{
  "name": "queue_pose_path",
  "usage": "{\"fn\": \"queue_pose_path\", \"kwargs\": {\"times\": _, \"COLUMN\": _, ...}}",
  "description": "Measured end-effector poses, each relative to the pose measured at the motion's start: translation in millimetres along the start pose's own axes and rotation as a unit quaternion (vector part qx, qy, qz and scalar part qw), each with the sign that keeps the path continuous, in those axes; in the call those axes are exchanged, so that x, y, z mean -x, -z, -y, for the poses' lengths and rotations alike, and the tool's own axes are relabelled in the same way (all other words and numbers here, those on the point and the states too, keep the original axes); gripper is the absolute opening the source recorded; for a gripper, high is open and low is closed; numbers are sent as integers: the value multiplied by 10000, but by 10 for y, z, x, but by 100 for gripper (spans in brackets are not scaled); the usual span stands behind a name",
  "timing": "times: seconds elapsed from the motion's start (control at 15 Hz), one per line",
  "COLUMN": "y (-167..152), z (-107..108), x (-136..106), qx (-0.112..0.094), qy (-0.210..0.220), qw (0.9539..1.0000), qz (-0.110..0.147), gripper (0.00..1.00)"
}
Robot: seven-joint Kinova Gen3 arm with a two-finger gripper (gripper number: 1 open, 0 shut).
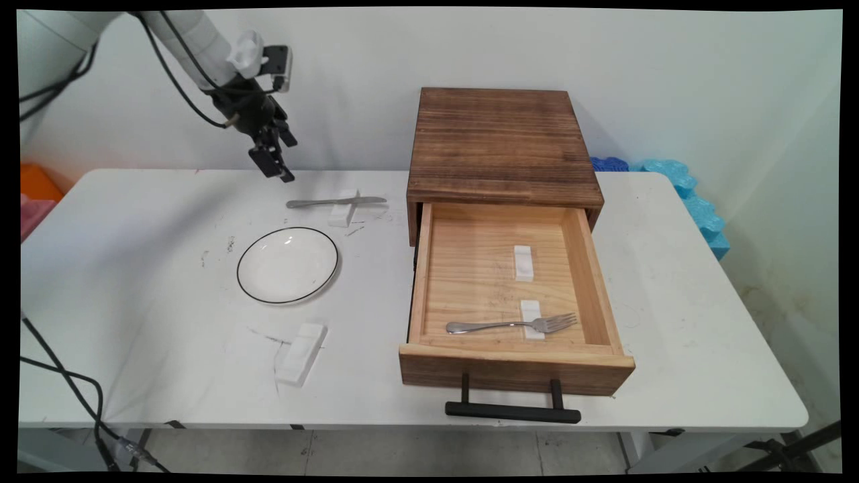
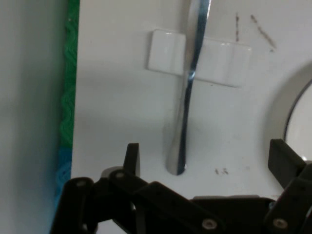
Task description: Pick up the knife from the left of the white plate
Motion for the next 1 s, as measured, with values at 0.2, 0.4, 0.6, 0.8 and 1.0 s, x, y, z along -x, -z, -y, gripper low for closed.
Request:
{"fn": "queue_pose_path", "kwargs": {"times": 0.2, "y": -215, "z": 137, "x": -4, "qx": 115, "qy": -98, "qw": 9999, "qz": 18, "gripper": 100}}
{"fn": "queue_pose_path", "kwargs": {"times": 0.4, "y": -451, "z": 258, "x": -6, "qx": 297, "qy": -208, "qw": 9993, "qz": 8, "gripper": 100}}
{"fn": "queue_pose_path", "kwargs": {"times": 0.6, "y": -625, "z": 320, "x": -31, "qx": 460, "qy": -286, "qw": 9985, "qz": -59, "gripper": 100}}
{"fn": "queue_pose_path", "kwargs": {"times": 0.8, "y": -744, "z": 360, "x": -51, "qx": 585, "qy": -349, "qw": 9976, "qz": -110, "gripper": 100}}
{"fn": "queue_pose_path", "kwargs": {"times": 1.0, "y": -848, "z": 396, "x": -55, "qx": 698, "qy": -411, "qw": 9966, "qz": -132, "gripper": 100}}
